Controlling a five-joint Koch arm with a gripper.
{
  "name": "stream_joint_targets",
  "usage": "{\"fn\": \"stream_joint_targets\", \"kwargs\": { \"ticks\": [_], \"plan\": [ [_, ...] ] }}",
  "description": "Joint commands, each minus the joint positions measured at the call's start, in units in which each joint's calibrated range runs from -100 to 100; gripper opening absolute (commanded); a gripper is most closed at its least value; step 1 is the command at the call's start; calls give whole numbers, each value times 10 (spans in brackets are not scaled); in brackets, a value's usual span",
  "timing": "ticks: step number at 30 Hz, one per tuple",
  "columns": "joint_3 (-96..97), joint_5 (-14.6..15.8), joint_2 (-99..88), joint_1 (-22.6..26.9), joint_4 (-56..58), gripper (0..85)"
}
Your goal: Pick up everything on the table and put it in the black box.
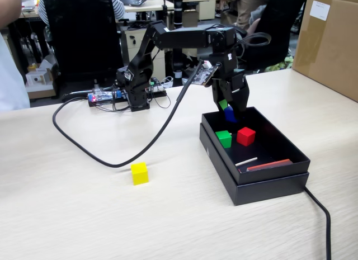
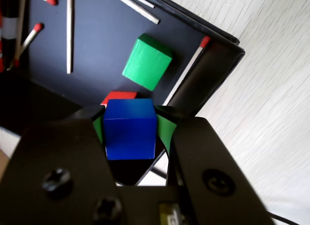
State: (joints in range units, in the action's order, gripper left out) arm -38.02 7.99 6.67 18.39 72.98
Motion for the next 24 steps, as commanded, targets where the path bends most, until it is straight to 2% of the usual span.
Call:
{"fn": "stream_joint_targets", "kwargs": {
  "ticks": [1, 3, 8, 9, 10, 13, 18, 24],
  "plan": [
    [-36, 6, -2, 2, 1, 82],
    [-31, 6, 4, 2, 2, 138],
    [-27, 7, 7, 2, 2, 141],
    [-24, 7, 10, 2, 9, 235],
    [-24, 7, 12, 2, 15, 274],
    [-24, 7, 6, 2, 25, 326],
    [-24, 6, -37, 1, 27, 327],
    [-25, 2, -201, -13, 27, 362]
  ]
}}
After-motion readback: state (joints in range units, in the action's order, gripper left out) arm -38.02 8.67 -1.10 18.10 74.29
